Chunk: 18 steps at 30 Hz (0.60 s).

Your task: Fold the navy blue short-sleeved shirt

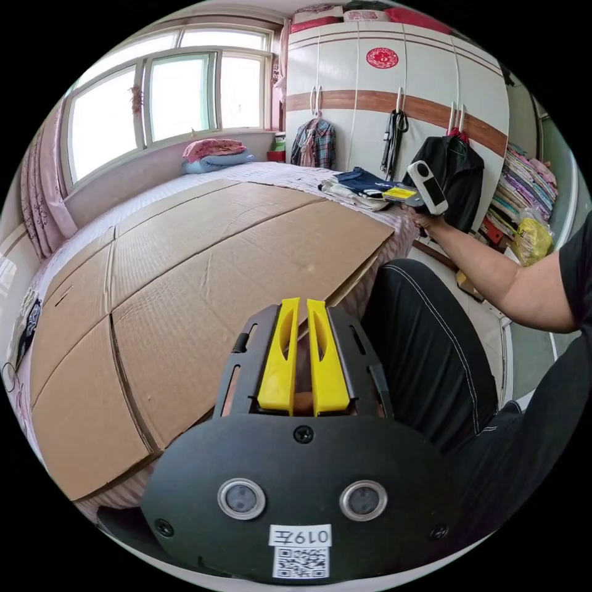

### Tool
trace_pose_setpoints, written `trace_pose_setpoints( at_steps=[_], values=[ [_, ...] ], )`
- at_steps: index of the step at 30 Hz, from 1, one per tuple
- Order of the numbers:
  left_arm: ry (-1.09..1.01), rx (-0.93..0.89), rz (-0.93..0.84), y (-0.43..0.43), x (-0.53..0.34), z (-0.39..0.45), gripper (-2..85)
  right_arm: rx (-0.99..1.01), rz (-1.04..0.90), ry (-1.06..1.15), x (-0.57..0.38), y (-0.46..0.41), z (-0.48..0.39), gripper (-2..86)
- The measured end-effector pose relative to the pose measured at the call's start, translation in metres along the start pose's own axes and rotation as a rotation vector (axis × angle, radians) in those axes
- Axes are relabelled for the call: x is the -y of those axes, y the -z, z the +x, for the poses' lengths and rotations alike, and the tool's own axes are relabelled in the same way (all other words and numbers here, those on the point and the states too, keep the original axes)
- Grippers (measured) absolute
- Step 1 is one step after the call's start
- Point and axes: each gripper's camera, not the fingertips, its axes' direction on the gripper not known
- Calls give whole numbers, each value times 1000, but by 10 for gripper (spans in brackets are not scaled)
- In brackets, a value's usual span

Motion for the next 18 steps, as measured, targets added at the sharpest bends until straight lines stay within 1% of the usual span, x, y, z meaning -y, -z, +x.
trace_pose_setpoints(
  at_steps=[3, 4, 6, 7, 8, 10, 12, 14, 18],
  values=[
    [3, -3, 10, 2, 1, -3, 16, 79, 8, -156, 3, 32, 25, 51],
    [3, -3, 13, 2, 2, -3, 16, 109, -19, -203, 5, 41, 32, 54],
    [3, -4, 19, 3, 2, -4, 16, 86, -48, -190, 12, 52, 30, 63],
    [3, -5, 19, 3, 3, -4, 16, 33, -54, -171, 16, 60, 26, 67],
    [1, -8, 19, 3, 3, -5, 16, 20, -59, -153, 20, 68, 23, 57],
    [0, -7, 23, 6, 3, -6, 16, 34, -55, -176, 26, 83, 28, 47],
    [3, -1, 32, 10, 3, -10, 17, 52, -61, -250, 30, 97, 42, 21],
    [8, 2, 32, 12, 2, -14, 17, 134, -126, -301, 33, 107, 60, 0],
    [23, -1, 36, 19, -3, -24, 16, 170, -138, -302, 34, 135, 79, -6]
  ],
)
